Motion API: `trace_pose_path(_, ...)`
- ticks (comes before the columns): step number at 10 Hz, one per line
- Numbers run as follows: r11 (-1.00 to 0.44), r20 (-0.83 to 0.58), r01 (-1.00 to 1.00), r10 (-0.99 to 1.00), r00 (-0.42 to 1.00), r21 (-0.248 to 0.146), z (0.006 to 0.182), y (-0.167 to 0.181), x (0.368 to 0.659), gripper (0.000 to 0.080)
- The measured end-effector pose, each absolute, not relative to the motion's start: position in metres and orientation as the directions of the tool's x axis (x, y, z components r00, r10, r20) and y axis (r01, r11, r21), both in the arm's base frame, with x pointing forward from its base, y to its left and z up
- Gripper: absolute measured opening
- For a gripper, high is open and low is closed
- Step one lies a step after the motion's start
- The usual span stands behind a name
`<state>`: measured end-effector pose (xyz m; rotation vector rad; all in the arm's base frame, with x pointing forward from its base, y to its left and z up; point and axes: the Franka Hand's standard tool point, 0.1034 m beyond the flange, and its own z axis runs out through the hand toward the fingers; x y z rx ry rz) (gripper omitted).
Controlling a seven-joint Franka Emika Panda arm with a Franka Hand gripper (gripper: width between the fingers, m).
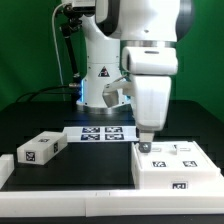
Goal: Assemble cabinet
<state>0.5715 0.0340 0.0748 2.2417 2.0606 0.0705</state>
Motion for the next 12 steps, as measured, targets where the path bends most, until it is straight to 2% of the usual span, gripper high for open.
trace_pose_path(1, -0.094, -0.038, 0.991, 0.994, 0.098, 0.094, 0.076, 0.027, 0.561, 0.0787)
trace_pose_path(3, -0.285, 0.015, 0.946, 0.958, 0.287, 0.155, 0.085, 0.024, 0.54, 0.0796)
trace_pose_path(4, -0.371, 0.039, 0.914, 0.928, 0.37, 0.162, 0.086, 0.026, 0.522, 0.0797)
trace_pose_path(5, -0.391, 0.042, 0.908, 0.92, 0.389, 0.154, 0.085, 0.03, 0.514, 0.0797)
trace_pose_path(9, -0.419, 0.047, 0.896, 0.908, 0.417, 0.149, 0.083, 0.03, 0.514, 0.0797)
trace_pose_path(10, -0.471, 0.058, 0.87, 0.882, 0.468, 0.144, 0.083, 0.03, 0.514, 0.0797)
trace_pose_path(12, -0.676, 0.107, 0.726, 0.737, 0.667, 0.125, 0.082, 0.038, 0.512, 0.0797)
